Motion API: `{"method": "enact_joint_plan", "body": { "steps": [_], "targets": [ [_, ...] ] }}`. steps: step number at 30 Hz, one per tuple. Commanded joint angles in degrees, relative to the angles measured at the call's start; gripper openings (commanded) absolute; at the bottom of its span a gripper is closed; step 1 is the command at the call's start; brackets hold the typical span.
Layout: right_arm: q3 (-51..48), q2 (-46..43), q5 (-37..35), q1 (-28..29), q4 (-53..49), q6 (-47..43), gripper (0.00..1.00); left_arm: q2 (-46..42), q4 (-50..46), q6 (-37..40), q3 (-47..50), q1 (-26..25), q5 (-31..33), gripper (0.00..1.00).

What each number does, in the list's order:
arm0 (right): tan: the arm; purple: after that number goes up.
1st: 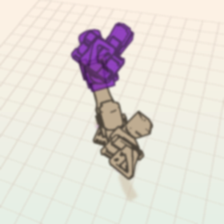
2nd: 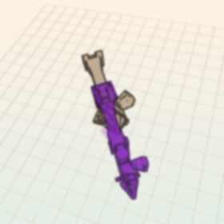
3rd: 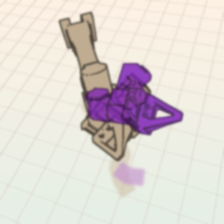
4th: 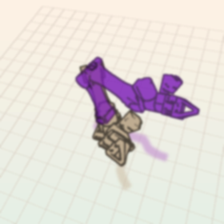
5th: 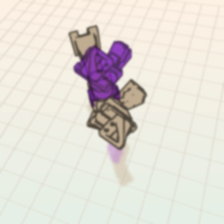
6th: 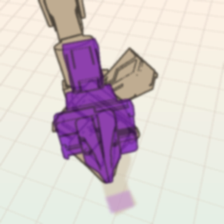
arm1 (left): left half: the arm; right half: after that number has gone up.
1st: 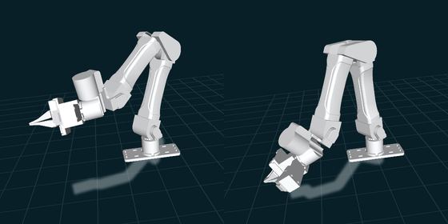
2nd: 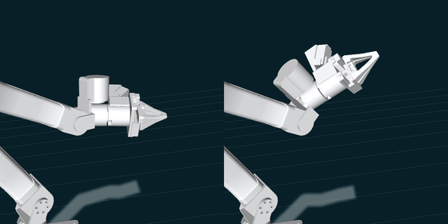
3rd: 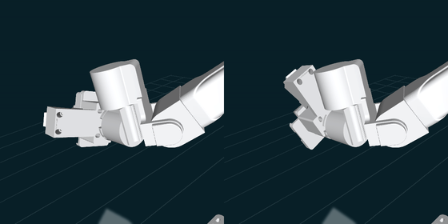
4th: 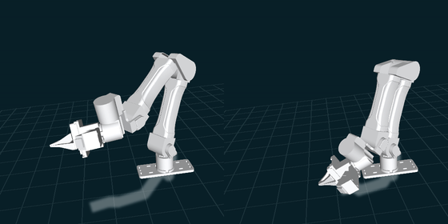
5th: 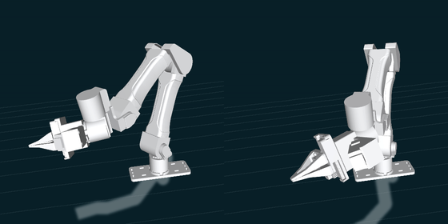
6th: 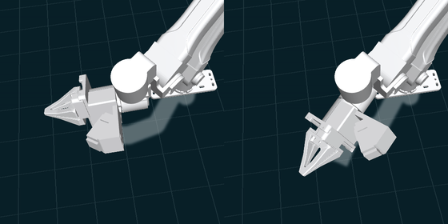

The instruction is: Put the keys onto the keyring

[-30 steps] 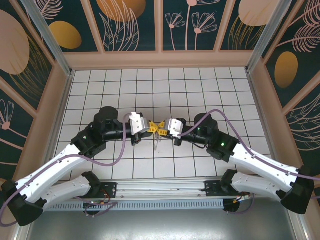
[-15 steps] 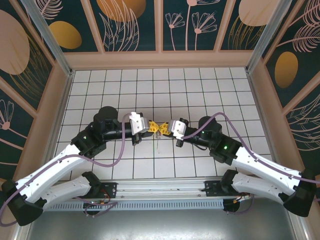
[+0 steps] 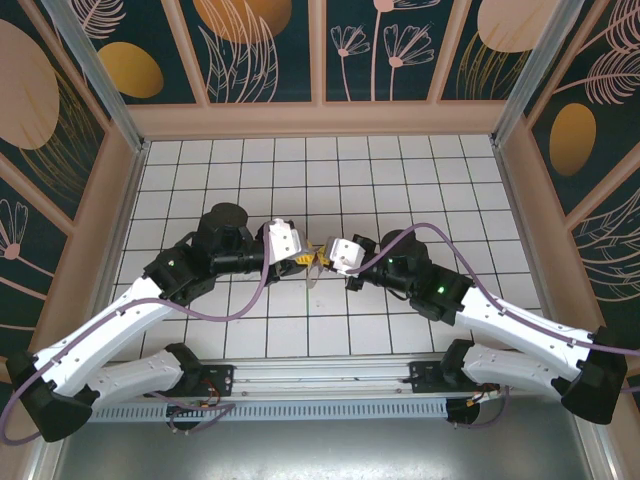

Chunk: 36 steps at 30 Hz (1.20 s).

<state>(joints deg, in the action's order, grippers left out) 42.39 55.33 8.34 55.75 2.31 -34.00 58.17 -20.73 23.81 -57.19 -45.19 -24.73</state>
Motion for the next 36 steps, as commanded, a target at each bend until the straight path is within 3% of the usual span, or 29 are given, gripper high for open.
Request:
{"method": "enact_joint_plan", "body": {
  "steps": [1,6,10,18,21,25,31,36],
  "targets": [
    [2.20,0.12,-0.57,0.72,0.89,-0.15,0.00,1.20,-2.27,1.50,-1.94,-0.30,0.21,0.24],
    [2.28,0.48,0.77,0.77,1.10,-0.03,0.00,3.15,-2.91,1.97,-2.66,-0.62,0.14,0.24],
    [1.91,0.61,1.33,0.86,1.32,0.25,0.00,3.88,-2.89,2.36,-3.01,-0.77,-0.15,0.12],
    [0.70,-0.17,1.74,0.86,2.14,0.14,0.00,5.30,-2.92,2.47,-3.02,-0.91,-0.57,0.10],
    [0.76,-0.33,1.77,0.81,2.00,0.13,0.00,5.38,-2.43,2.75,-2.76,-1.25,-0.67,0.00],
    [0.81,-1.09,1.26,0.87,2.20,1.31,0.00,4.26,-1.46,2.61,-2.33,-1.74,-2.00,0.00],
    [-0.96,-2.57,1.84,0.68,4.09,4.49,0.23,-0.79,5.35,0.06,0.90,-1.74,-5.79,0.00],
    [-2.61,-4.17,3.02,0.69,5.77,6.27,0.23,-1.64,9.59,-1.90,2.17,-1.71,-10.25,0.00]
  ]
}}
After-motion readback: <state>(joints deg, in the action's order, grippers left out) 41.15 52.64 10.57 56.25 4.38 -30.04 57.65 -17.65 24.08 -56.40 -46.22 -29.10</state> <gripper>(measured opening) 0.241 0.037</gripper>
